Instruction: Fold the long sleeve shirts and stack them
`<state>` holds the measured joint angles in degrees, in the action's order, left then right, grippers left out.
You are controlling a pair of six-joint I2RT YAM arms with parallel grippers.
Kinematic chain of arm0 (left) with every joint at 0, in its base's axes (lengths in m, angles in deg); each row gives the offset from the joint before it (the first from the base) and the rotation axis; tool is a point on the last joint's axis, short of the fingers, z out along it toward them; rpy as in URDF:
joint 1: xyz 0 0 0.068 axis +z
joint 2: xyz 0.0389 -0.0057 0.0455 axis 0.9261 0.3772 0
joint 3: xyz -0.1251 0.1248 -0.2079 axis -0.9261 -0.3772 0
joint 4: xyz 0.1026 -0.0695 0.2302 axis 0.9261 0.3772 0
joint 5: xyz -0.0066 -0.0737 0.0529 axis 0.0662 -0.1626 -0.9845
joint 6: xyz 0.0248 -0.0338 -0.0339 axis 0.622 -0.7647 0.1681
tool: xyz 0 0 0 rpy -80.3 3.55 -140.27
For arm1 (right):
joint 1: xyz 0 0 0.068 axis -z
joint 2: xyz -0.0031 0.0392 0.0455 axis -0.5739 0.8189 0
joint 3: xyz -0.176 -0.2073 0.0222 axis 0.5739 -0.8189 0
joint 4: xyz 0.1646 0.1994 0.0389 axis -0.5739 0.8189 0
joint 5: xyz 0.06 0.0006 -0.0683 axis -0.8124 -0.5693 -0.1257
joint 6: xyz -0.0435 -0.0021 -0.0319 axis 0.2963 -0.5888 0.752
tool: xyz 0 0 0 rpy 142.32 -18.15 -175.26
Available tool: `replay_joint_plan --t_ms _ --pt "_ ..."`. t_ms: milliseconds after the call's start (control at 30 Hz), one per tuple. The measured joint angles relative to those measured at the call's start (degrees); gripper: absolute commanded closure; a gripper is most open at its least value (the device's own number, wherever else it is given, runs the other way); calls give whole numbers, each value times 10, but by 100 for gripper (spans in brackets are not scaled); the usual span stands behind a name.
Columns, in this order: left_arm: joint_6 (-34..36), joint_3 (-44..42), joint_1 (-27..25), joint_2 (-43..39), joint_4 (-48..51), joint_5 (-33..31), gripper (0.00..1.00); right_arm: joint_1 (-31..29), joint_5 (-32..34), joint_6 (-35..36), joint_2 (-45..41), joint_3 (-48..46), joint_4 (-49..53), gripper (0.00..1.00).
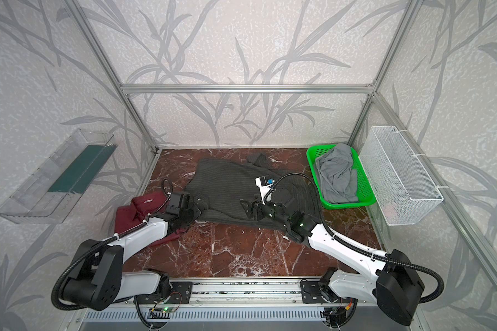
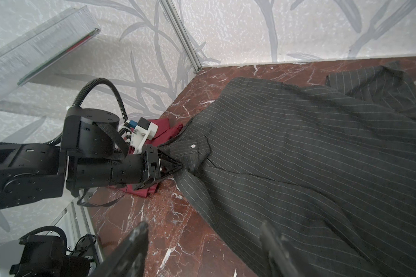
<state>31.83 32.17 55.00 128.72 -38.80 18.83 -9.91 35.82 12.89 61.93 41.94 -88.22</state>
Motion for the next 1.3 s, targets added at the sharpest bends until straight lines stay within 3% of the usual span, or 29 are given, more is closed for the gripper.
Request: replay_joint_plan --t_ms 100,433,667,933,1167,1300 --pt "4 16 0 5 -3 -2 100 13 3 0 -7 -14 6 27" --pt "53 116 0 3 -8 -7 100 101 3 -54 14 -56 21 27" --pt "134 125 0 -23 -122 13 100 141 16 -103 47 -86 21 29" --pt "198 7 -14 -50 -372 37 100 159 18 -154 92 -111 -5 31" --pt "195 -168 -48 -52 -508 -42 100 169 21 -183 110 -141 -15 32" --pt "178 -226 -47 -45 -557 -98 100 169 20 -190 110 -141 -21 32"
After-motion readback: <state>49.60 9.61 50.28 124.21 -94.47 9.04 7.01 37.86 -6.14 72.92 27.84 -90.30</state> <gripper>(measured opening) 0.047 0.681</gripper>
